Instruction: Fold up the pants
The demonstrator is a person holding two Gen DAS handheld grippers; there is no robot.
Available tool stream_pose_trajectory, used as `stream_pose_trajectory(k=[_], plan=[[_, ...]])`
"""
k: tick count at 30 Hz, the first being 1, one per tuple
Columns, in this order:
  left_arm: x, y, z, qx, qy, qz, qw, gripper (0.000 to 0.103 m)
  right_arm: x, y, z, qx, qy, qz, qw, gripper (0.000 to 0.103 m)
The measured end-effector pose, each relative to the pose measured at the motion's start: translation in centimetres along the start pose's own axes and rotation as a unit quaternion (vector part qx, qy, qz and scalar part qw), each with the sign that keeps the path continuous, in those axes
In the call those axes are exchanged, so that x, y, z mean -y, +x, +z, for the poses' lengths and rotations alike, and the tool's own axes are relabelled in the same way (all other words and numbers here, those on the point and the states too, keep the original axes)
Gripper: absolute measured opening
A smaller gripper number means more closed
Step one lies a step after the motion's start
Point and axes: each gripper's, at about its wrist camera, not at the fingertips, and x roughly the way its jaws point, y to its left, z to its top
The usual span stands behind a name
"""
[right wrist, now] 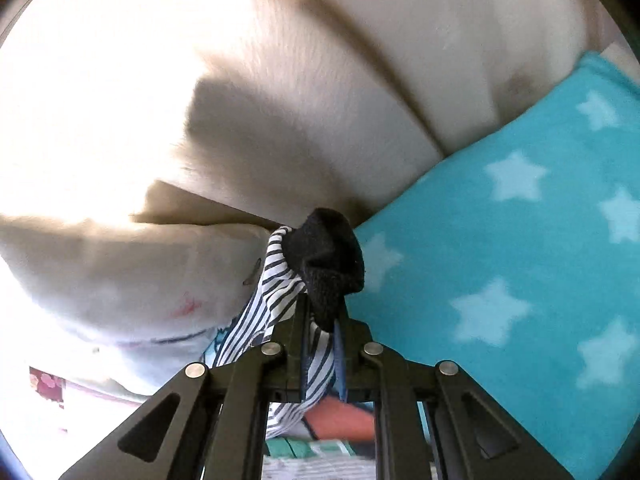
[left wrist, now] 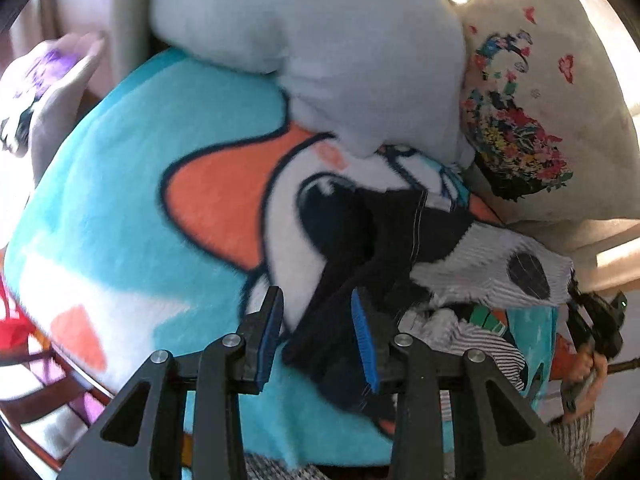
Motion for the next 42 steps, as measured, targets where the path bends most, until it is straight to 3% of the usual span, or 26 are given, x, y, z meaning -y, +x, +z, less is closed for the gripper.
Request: stream_pose_trajectory(k=[4,7,8,11,15,16,18,21,24,26,31,36,38,40,42], plan=[[2.7,1.7,1.6,-0.004,0.035,-0.008,0.9993,0.037,1.2,-0.8,-0.8,-0.006,-0.023,-0.058,0.998,0.018],[4.7,3.3,2.9,-0.010,0.066,-0.005,0.9977,0.046,2.1,-0.1,-1.5,-0.007,-0.052,-0.144,0.988,0.038],[5.4,4.2,3.5,-0.015,0.080,-0.003,0.9967,0.048,2.3,-0.3,-1.9,-0.002,-0.057,-0.159,0.986,0.039],[6.5,6.6,4.9,-0.031,0.100,0.008,0.9945,0.050,4.6,-2.5,-3.2,-0.002,-0.056,-0.146,0.988,0.050],[8.4,10.2,6.0,-0.049,0.134,0.052,0.9884,0.054,5.5,-2.7,-4.1,0.000,-0.058,-0.154,0.986,0.050],[8.8,10.6,6.0,-0.051,0.143,0.054,0.9869,0.049,5.6,-2.5,-4.1,0.001,-0.055,-0.153,0.987,0.050],[10.1,11.7,5.7,-0.055,0.178,0.090,0.9784,0.026,5.4,-2.4,-4.2,0.002,-0.053,-0.151,0.987,0.050],[10.7,11.9,6.2,-0.038,0.189,0.124,0.9733,0.026,5.2,-2.6,-4.3,0.001,-0.057,-0.154,0.986,0.050],[9.5,11.5,8.0,-0.018,0.156,0.142,0.9774,0.026,5.2,-2.7,-4.2,0.000,-0.065,-0.161,0.985,0.050],[8.4,11.2,9.0,-0.010,0.128,0.138,0.9821,0.027,5.3,-2.8,-4.2,-0.001,-0.063,-0.160,0.985,0.050],[6.3,10.0,9.3,-0.016,0.085,0.090,0.9922,0.031,4.7,-2.5,-4.1,-0.002,-0.071,-0.153,0.986,0.050],[5.5,6.0,7.9,0.015,0.068,0.063,0.9956,0.032,1.9,-0.6,-4.6,-0.017,-0.111,-0.127,0.985,0.050],[5.3,4.3,7.1,0.034,0.072,0.071,0.9943,0.032,0.5,0.7,-4.8,-0.028,-0.135,-0.117,0.984,0.049],[5.1,3.1,6.1,0.042,0.071,0.075,0.9938,0.033,-0.6,1.9,-5.1,-0.038,-0.151,-0.105,0.982,0.040],[5.0,2.1,4.9,0.046,0.073,0.079,0.9931,0.034,-1.1,3.1,-5.2,-0.048,-0.157,-0.104,0.981,0.040]])
